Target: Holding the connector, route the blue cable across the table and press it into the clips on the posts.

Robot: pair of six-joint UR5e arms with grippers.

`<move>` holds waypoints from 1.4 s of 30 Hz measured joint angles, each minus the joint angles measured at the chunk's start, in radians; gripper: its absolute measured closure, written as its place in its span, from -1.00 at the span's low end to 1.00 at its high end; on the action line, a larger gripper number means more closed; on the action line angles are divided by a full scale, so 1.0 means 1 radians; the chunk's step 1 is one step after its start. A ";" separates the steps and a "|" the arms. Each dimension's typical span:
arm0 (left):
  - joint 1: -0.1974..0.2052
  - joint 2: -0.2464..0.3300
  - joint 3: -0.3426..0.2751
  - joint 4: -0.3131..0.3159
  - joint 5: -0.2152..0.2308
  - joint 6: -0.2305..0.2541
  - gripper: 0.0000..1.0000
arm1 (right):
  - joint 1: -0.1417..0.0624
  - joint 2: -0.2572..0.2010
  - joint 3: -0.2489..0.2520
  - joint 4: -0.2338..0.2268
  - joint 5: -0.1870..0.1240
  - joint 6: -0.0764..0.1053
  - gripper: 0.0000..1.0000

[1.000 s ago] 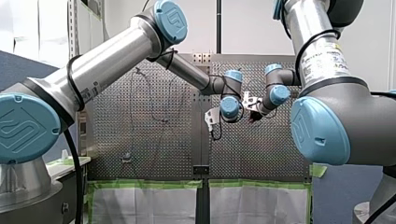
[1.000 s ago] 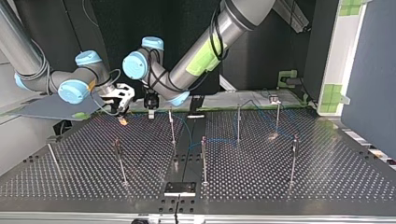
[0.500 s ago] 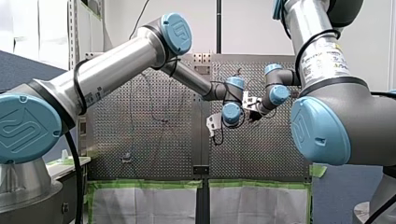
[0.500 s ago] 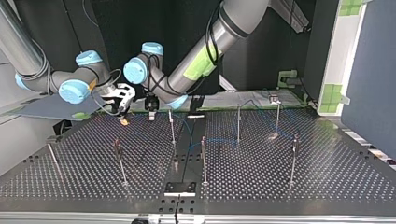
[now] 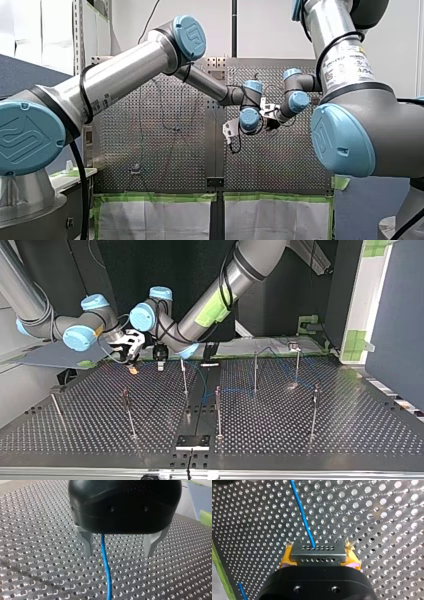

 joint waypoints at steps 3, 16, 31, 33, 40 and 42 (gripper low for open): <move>-0.004 0.000 0.000 0.006 -0.011 0.005 0.29 | -0.001 0.000 0.000 0.000 0.000 0.000 1.00; -0.010 0.002 0.000 0.013 -0.021 0.013 1.00 | -0.006 0.000 -0.003 -0.001 -0.001 -0.001 1.00; -0.015 0.075 0.004 -0.068 -0.052 0.010 1.00 | 0.001 -0.074 -0.045 0.028 -0.029 0.012 1.00; -0.018 0.097 0.004 -0.074 -0.052 0.012 1.00 | -0.002 -0.098 -0.049 0.035 -0.050 0.023 1.00; -0.024 0.170 0.004 -0.087 -0.053 0.015 1.00 | -0.017 -0.156 -0.053 0.075 -0.085 0.034 1.00; -0.026 0.181 0.004 -0.091 -0.057 0.015 1.00 | -0.023 -0.171 -0.053 0.085 -0.086 0.035 1.00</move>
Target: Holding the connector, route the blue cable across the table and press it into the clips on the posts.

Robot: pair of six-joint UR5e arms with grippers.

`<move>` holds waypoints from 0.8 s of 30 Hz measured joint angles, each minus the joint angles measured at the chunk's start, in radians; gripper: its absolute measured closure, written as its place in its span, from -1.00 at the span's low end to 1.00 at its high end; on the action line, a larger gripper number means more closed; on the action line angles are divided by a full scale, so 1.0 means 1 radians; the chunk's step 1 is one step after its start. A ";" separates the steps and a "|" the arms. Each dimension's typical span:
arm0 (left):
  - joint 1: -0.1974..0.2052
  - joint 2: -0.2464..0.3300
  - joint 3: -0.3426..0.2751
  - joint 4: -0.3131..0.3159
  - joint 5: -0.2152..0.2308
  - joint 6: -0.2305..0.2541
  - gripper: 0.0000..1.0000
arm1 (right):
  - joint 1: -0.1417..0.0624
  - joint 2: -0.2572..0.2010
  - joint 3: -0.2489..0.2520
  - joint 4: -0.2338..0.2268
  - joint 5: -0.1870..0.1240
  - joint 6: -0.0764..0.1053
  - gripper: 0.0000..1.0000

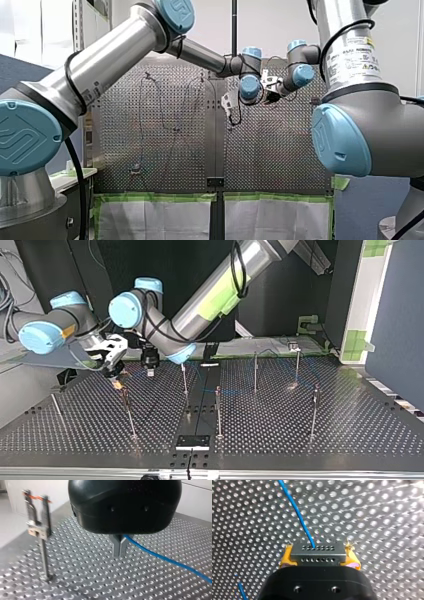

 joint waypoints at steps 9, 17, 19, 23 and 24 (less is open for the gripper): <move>-0.012 0.024 0.001 -0.018 -0.043 0.000 1.00 | -0.016 -0.065 -0.008 0.030 -0.007 0.010 1.00; -0.007 0.041 0.009 -0.015 -0.042 0.000 1.00 | -0.021 -0.088 -0.020 0.043 -0.023 0.013 1.00; -0.004 0.041 0.017 -0.015 -0.041 -0.001 1.00 | -0.021 -0.096 -0.032 0.052 -0.024 0.013 1.00; 0.002 0.041 0.044 -0.013 -0.038 0.002 1.00 | -0.023 -0.109 -0.059 0.071 -0.027 0.016 1.00; 0.003 0.041 0.053 -0.012 -0.036 0.003 1.00 | -0.023 -0.110 -0.064 0.074 -0.027 0.016 1.00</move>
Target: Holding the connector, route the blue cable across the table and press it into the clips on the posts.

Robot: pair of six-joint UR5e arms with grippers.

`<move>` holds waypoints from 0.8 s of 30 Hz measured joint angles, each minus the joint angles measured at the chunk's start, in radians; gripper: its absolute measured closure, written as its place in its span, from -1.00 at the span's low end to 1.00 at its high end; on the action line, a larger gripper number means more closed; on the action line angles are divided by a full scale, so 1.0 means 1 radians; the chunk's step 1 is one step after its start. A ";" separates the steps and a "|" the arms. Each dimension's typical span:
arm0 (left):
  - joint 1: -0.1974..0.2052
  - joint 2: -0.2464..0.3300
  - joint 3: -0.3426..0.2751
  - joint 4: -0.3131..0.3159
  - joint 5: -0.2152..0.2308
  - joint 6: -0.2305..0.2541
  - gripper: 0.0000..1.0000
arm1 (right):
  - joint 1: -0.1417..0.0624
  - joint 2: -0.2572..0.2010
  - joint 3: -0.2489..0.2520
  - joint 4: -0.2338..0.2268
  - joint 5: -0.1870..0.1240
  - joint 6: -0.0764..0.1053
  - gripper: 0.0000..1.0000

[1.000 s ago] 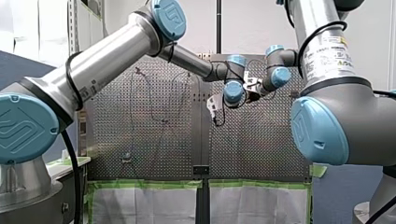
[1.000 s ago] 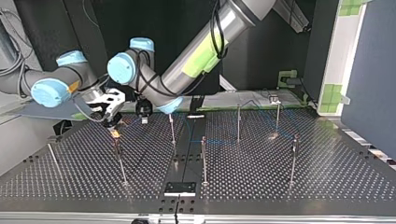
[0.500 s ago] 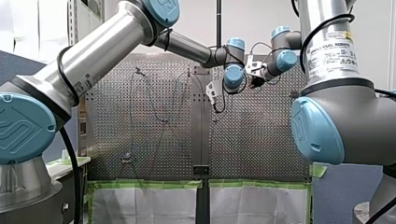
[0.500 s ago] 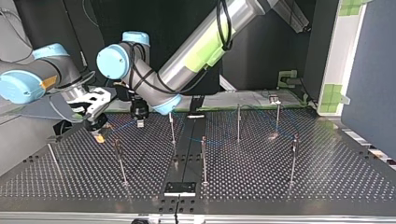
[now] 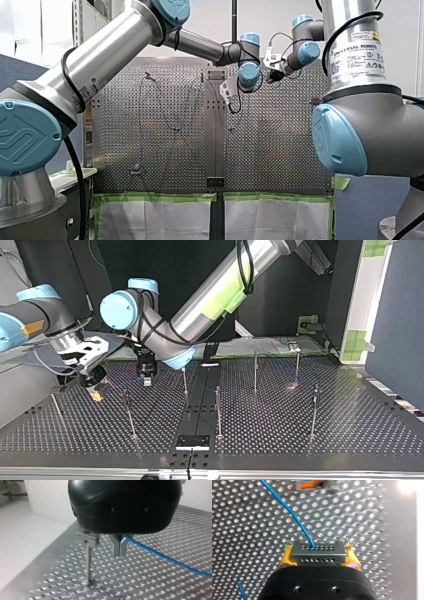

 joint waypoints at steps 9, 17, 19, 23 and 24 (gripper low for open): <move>0.018 0.000 0.029 0.015 0.007 0.002 1.00 | -0.002 -0.011 -0.020 0.013 0.000 0.003 1.00; 0.056 -0.001 0.030 0.072 0.062 0.009 1.00 | -0.010 -0.008 -0.021 0.009 -0.020 0.004 1.00; 0.070 -0.002 0.030 0.083 0.083 0.010 1.00 | -0.012 -0.004 -0.021 0.008 -0.025 0.004 1.00; 0.090 -0.003 0.030 0.100 0.124 0.011 1.00 | -0.017 0.008 -0.025 0.005 -0.033 0.004 1.00; 0.095 -0.005 0.030 0.106 0.137 0.011 1.00 | -0.018 0.012 -0.026 0.004 -0.035 0.004 1.00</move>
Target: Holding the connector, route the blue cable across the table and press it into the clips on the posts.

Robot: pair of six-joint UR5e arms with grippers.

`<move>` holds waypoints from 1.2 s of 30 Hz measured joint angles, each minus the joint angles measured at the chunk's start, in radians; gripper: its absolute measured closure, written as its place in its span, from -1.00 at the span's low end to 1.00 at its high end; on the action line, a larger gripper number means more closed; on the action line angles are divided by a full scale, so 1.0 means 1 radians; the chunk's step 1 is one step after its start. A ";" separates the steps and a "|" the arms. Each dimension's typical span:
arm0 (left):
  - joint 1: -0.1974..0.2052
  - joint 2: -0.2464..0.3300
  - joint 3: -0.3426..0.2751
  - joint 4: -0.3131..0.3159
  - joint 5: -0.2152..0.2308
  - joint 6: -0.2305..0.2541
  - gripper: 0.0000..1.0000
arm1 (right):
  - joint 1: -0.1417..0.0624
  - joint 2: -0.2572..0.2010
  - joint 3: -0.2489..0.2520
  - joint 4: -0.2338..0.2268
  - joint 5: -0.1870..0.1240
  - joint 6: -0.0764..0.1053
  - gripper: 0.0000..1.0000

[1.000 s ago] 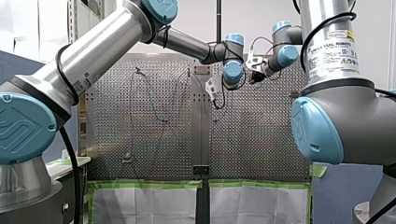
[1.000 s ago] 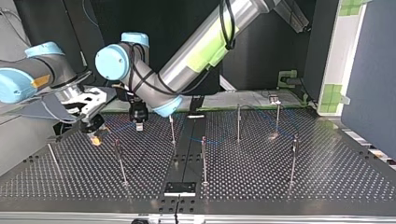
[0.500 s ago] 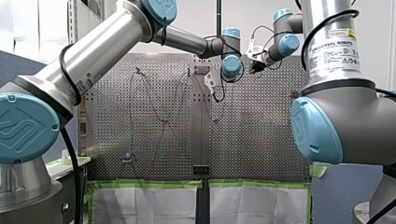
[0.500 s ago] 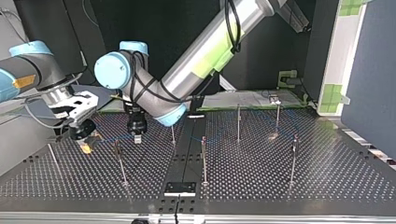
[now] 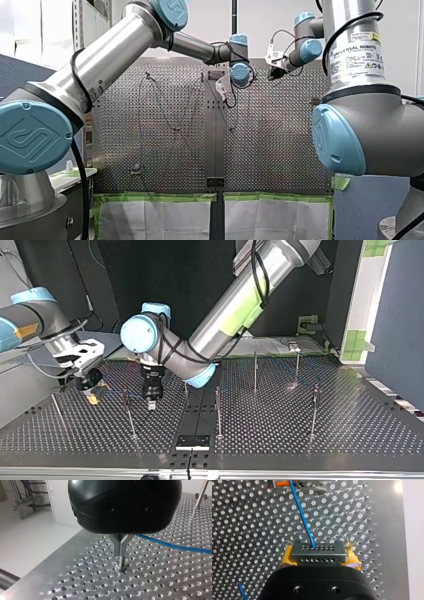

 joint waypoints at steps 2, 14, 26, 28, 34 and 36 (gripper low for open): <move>0.008 -0.004 0.000 0.007 0.016 0.000 1.00 | -0.001 0.011 -0.006 -0.001 -0.002 -0.001 1.00; 0.032 -0.045 0.005 0.009 0.063 0.000 1.00 | -0.021 0.038 -0.048 -0.004 -0.012 0.001 1.00; 0.029 -0.045 0.006 -0.021 0.069 -0.006 0.07 | -0.034 0.046 -0.050 -0.006 -0.030 -0.004 1.00; 0.026 -0.045 0.006 -0.025 0.071 -0.008 -0.22 | -0.035 0.047 -0.050 -0.006 -0.031 -0.005 1.00; 0.024 -0.045 0.006 -0.039 0.075 -0.013 -1.00 | -0.035 0.048 -0.050 -0.006 -0.032 -0.006 1.00; 0.023 -0.045 0.006 -0.050 0.081 -0.017 -1.00 | -0.035 0.049 -0.050 -0.006 -0.032 -0.006 1.00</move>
